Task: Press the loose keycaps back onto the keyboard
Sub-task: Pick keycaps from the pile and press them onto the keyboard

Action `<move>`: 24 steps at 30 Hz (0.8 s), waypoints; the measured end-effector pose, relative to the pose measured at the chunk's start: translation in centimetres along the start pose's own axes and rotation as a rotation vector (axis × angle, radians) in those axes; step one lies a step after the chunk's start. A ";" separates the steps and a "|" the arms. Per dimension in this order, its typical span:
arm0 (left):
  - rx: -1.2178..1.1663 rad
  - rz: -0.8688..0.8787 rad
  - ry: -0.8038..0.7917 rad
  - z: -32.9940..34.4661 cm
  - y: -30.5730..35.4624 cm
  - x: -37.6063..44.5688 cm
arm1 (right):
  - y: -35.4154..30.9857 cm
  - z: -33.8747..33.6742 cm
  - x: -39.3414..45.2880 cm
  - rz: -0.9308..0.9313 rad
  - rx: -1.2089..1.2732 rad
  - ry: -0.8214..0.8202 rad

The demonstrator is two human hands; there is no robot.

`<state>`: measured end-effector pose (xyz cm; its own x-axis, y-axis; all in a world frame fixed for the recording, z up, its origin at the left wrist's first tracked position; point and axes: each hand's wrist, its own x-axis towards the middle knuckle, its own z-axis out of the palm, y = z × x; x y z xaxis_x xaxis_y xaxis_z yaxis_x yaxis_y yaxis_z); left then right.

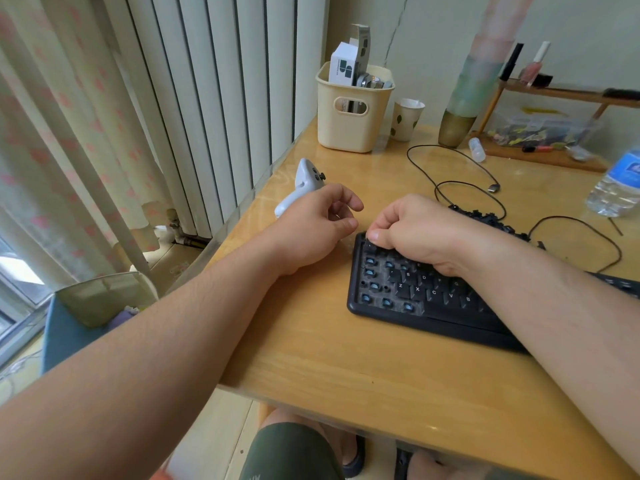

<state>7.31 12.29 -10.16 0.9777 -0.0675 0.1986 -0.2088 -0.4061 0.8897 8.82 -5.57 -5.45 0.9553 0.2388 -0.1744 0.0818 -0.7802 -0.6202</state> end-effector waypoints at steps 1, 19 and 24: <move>0.001 0.001 -0.001 0.0 0.0 0.0 | 0.0 0.1 0.0 -0.003 -0.015 -0.003; 0.011 0.000 -0.009 0.0 -0.1 0.1 | 0.0 0.5 -0.5 -0.137 -0.263 0.072; 0.018 -0.003 -0.007 0.1 -0.1 0.0 | -1.0 -0.4 0.0 -0.069 -0.261 -0.030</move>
<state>7.34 12.26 -10.25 0.9785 -0.0724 0.1931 -0.2054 -0.4229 0.8826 8.89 -5.01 -4.53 0.9365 0.3104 -0.1632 0.2206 -0.8832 -0.4138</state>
